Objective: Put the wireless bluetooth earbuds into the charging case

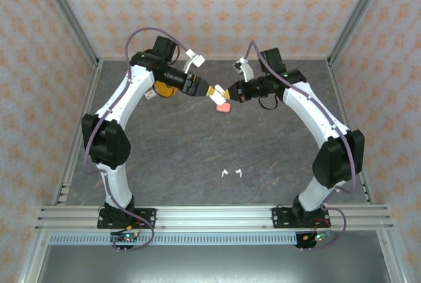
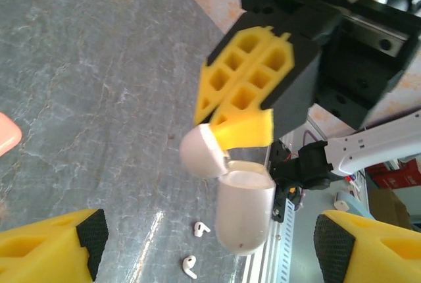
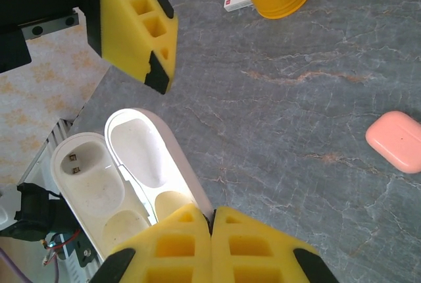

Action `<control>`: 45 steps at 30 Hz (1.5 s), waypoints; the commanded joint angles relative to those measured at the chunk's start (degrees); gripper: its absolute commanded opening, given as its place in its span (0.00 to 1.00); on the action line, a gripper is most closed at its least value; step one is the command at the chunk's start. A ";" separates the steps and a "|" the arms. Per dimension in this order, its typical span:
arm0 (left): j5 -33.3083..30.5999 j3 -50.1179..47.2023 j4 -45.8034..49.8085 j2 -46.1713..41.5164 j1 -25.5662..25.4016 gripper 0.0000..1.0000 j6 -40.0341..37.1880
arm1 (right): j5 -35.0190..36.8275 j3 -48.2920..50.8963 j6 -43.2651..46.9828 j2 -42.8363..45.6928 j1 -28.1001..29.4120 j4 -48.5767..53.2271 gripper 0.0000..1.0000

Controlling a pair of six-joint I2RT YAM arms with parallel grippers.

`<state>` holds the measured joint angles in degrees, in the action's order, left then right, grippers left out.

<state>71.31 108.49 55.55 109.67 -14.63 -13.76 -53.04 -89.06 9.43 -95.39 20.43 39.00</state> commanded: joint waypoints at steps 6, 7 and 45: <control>2.96 -1.22 2.33 2.93 -1.36 0.81 -2.70 | -2.42 -0.94 -1.50 -2.77 -0.17 -2.51 0.00; 2.82 -1.32 2.16 3.17 -1.55 0.80 -2.73 | -2.52 -1.04 -1.61 -2.93 -0.18 -2.76 0.00; 3.22 6.74 11.63 10.30 -3.39 0.55 -8.72 | -1.07 -0.68 2.44 -4.79 -0.21 1.97 0.00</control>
<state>73.10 113.43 64.12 118.69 -17.65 -20.56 -54.02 -89.06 10.61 -99.92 20.43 39.97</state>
